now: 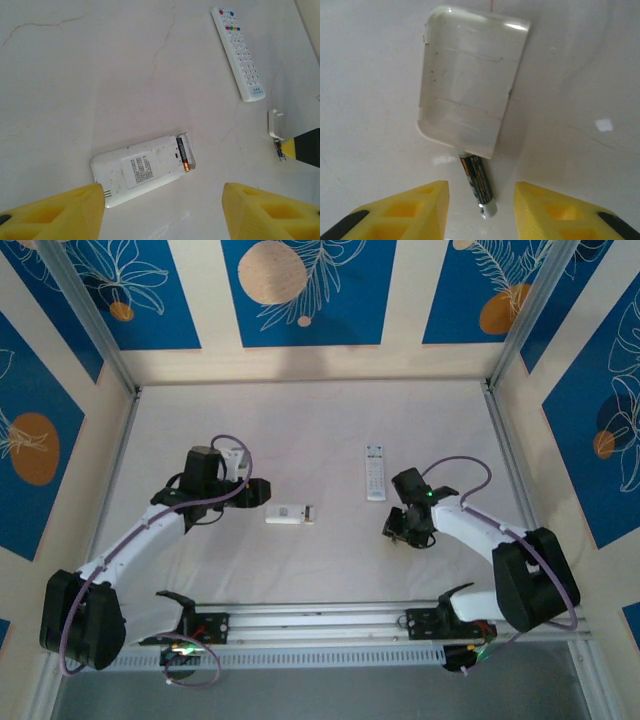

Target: Load the batteries into the remote control

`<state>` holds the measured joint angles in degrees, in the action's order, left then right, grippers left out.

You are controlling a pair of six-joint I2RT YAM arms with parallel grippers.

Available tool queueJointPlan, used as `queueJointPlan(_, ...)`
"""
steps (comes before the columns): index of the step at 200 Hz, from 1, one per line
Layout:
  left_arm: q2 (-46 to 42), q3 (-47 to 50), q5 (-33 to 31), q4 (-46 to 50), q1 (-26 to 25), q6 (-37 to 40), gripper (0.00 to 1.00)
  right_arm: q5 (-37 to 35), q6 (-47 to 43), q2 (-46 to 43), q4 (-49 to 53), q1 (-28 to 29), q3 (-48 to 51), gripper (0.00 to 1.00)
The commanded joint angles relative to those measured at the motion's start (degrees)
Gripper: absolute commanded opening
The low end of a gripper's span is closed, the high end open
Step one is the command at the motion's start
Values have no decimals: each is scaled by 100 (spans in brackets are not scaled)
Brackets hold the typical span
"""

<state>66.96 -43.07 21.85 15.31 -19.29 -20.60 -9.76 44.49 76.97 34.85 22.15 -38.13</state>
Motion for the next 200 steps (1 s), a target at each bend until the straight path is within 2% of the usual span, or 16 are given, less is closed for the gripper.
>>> queueJointPlan(1,23,9,100,77,4,21,64,140,-28,283,-232,37,-105,36)
queueJointPlan(53,-29,-18,398,-65,-5,85,64,-53,42,675,-172,241,-323,19)
queueJointPlan(71,-86,18,567,-223,-22,72,64,86,138,553,-145,318,-409,12)
queueJointPlan(84,-133,27,615,-280,-46,80,64,284,295,406,-153,418,-487,9)
queueJointPlan(98,-191,18,597,-299,-57,108,64,530,552,269,-157,615,-616,9)
queueJointPlan(116,-274,36,530,-305,-62,167,64,550,502,292,-372,1234,-861,9)
queueJointPlan(128,-326,36,526,-302,-59,236,64,392,-125,498,-390,1687,-1184,9)
queueJointPlan(147,-428,3,504,-172,-65,361,65,-143,-1968,969,194,2411,-1956,7)
queueJointPlan(163,-565,-29,449,-6,-68,518,66,-1149,-3564,1421,747,2979,-2426,4)
queueJointPlan(171,-659,-15,383,39,-66,622,67,-1387,-4347,1630,880,3109,-2504,0)
queueJointPlan(186,-892,73,270,-21,-63,812,68,-1692,-5670,1950,892,3308,-2326,0)
queueJointPlan(200,-1163,185,132,-114,-66,977,68,-1764,-6343,2141,963,3371,-2249,0)
